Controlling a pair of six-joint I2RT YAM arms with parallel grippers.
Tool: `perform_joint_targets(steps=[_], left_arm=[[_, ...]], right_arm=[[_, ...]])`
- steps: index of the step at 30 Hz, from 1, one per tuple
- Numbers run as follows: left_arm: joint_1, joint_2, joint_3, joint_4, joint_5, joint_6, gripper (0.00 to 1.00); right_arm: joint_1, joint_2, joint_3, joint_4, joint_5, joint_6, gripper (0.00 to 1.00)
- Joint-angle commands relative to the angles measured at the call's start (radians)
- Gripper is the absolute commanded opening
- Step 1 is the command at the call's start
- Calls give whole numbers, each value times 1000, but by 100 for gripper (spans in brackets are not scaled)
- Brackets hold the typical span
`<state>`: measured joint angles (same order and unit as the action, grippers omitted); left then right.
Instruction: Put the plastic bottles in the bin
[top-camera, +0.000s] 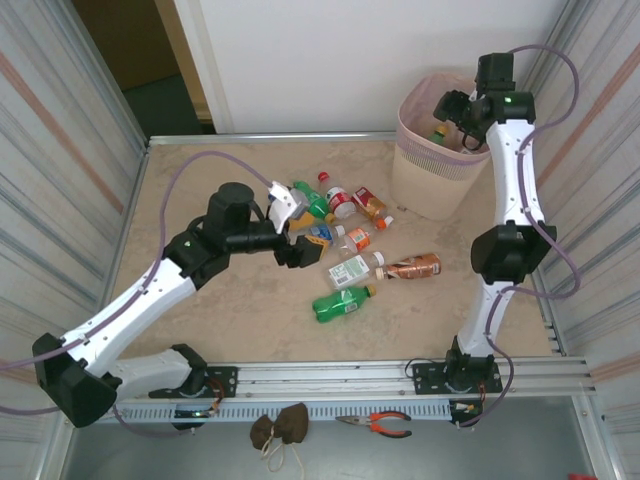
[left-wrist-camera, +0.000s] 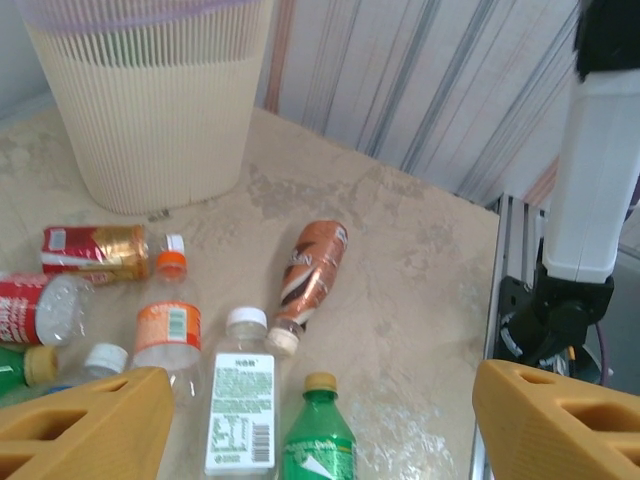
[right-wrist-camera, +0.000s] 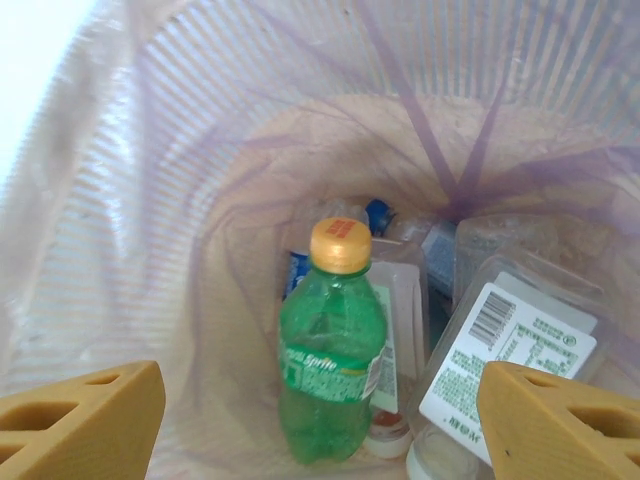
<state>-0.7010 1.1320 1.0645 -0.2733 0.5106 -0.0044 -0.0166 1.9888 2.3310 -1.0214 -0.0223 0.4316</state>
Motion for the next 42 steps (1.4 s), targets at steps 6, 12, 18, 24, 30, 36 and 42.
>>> perform_joint_targets(steps=[6, 12, 18, 24, 30, 36, 42], left_arm=[[-120, 55, -3, -152, -155, -2, 76], [-215, 165, 38, -271, -254, 10, 75], [-303, 311, 116, -403, -350, -13, 75], [-381, 440, 162, -512, -489, -34, 77], [-419, 579, 219, -590, -566, -22, 80], [-423, 688, 243, -601, -563, 12, 80], [-425, 753, 241, -603, -537, 23, 78]], right_arm=[[32, -245, -186, 52, -3, -50, 79], [46, -427, -378, 128, -23, -50, 79], [48, -605, -611, 224, -24, -44, 78], [47, -702, -695, 229, -12, -44, 77], [47, -770, -766, 247, -15, -39, 77], [47, -795, -800, 239, -15, -42, 77], [46, -818, -841, 244, -11, -51, 77]])
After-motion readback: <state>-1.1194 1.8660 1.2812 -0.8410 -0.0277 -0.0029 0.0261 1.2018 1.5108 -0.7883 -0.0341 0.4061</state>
